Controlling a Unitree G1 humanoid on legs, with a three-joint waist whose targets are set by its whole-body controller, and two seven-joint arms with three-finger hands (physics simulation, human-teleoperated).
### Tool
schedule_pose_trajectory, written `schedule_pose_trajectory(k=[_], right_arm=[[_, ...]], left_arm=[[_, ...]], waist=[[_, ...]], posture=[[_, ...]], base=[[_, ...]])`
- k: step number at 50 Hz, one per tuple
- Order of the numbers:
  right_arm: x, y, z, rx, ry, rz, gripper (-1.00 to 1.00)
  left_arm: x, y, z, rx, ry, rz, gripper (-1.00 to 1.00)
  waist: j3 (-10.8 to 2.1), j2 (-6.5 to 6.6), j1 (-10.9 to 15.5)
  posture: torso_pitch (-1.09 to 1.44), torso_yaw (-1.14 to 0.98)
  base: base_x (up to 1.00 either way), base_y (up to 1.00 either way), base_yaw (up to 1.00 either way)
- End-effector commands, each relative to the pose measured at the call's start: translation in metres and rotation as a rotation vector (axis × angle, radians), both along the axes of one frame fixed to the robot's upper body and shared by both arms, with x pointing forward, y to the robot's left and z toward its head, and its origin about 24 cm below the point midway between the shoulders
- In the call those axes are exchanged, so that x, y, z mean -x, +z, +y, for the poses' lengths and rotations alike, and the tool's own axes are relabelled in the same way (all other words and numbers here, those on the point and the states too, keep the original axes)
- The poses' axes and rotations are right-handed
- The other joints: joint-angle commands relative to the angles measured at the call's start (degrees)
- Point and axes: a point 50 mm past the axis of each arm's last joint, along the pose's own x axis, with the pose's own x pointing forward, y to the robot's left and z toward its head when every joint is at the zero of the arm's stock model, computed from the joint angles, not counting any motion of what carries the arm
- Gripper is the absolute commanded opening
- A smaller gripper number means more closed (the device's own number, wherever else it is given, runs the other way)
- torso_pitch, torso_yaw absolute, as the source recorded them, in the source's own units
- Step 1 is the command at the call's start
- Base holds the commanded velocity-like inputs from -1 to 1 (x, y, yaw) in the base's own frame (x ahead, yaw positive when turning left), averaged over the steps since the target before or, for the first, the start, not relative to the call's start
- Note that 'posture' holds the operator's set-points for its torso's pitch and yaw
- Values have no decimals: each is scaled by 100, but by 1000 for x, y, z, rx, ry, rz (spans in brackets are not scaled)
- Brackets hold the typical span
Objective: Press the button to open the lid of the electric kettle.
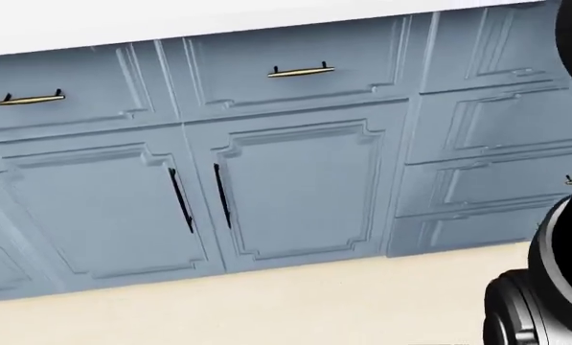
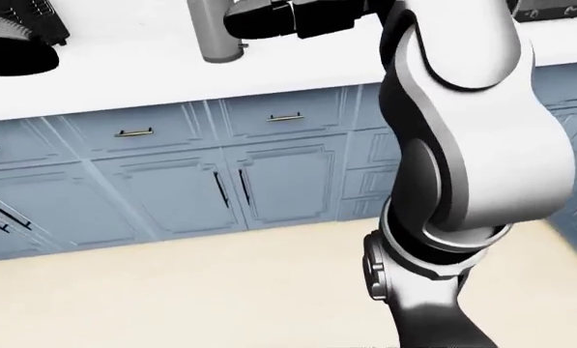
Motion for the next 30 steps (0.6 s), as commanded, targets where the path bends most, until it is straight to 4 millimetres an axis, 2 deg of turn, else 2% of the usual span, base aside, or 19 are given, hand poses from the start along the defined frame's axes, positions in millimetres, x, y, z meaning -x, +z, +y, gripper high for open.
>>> schedule_pose_trajectory(k=[1, 4, 6, 7, 8, 10, 12, 14, 15, 16, 17, 18, 20, 24, 27, 28, 29, 30], right_arm=[[8, 11, -3, -16, -15, -77, 100], [8, 10, -2, -13, -12, -75, 100], [8, 10, -2, -13, -14, -76, 100], [8, 10, -2, -11, -14, -76, 100], [9, 11, -2, -11, -14, -77, 100], [8, 10, -3, -11, -15, -77, 100], [8, 10, -3, -12, -16, -77, 100], [8, 10, -2, -10, -13, -80, 100], [9, 11, -1, -11, -9, -81, 100], [8, 10, -1, -9, -9, -80, 100], [8, 11, -1, -13, -7, -80, 100], [9, 11, -1, -16, -6, -82, 100], [9, 11, -1, -15, -6, -82, 100], [9, 12, -1, -18, -6, -81, 100], [10, 12, -1, -16, -5, -82, 100], [10, 12, -1, -19, -6, -83, 100], [10, 12, -1, -18, -6, -83, 100], [10, 12, 0, -19, -4, -86, 100]], left_arm=[[4, 6, 2, 33, -6, -38, 100], [5, 6, 1, 31, -9, -38, 100], [5, 7, 1, 31, -10, -39, 100], [5, 6, 1, 31, -9, -38, 100], [5, 6, 1, 31, -10, -39, 100], [6, 7, 1, 31, -10, -40, 100], [5, 6, 1, 31, -10, -38, 100], [5, 6, 0, 30, -10, -38, 100], [5, 6, 1, 30, -10, -39, 100], [5, 6, 1, 31, -10, -39, 100], [5, 7, 1, 32, -9, -39, 100], [5, 7, 1, 32, -9, -40, 100], [5, 7, 0, 26, -11, -42, 100], [6, 8, 1, 26, -6, -45, 100], [7, 8, 1, 26, -9, -49, 100], [7, 8, 1, 27, -10, -49, 100], [7, 8, 1, 27, -10, -48, 100], [7, 8, 1, 26, -10, -48, 100]], waist=[[-76, 12, -14], [-59, -154, 12], [-173, -336, 33], [-149, -288, -20], [-187, -371, 42], [-253, -374, 36], [-183, -326, 61], [-79, -213, 38], [-67, 8, -25], [-2, 384, -34], [17, 602, 31], [98, 333, -15], [44, 239, -30], [92, -29, -37], [25, -268, 33], [15, -302, 76], [38, -204, 48], [0, -201, 56]], posture=[[0, 0], [0, 0], [0, 0], [0, 0], [0, 0], [0, 0], [0, 0], [0, 0], [0, 0], [0, 0], [0, 0], [0, 0], [0, 0], [0, 0], [0, 0], [0, 0], [0, 0], [0, 0]], base=[[0, 70, 0], [0, 71, 0], [0, 70, 0], [0, 70, 0], [0, 71, 0], [0, 70, 0], [0, 70, 0], [0, 54, 0], [0, 0, 0], [0, 0, 0], [0, 0, 0], [0, 0, 0], [0, 0, 0], [0, 0, 0], [0, 0, 0], [0, 0, 0], [0, 0, 0], [2, 0, 0]])
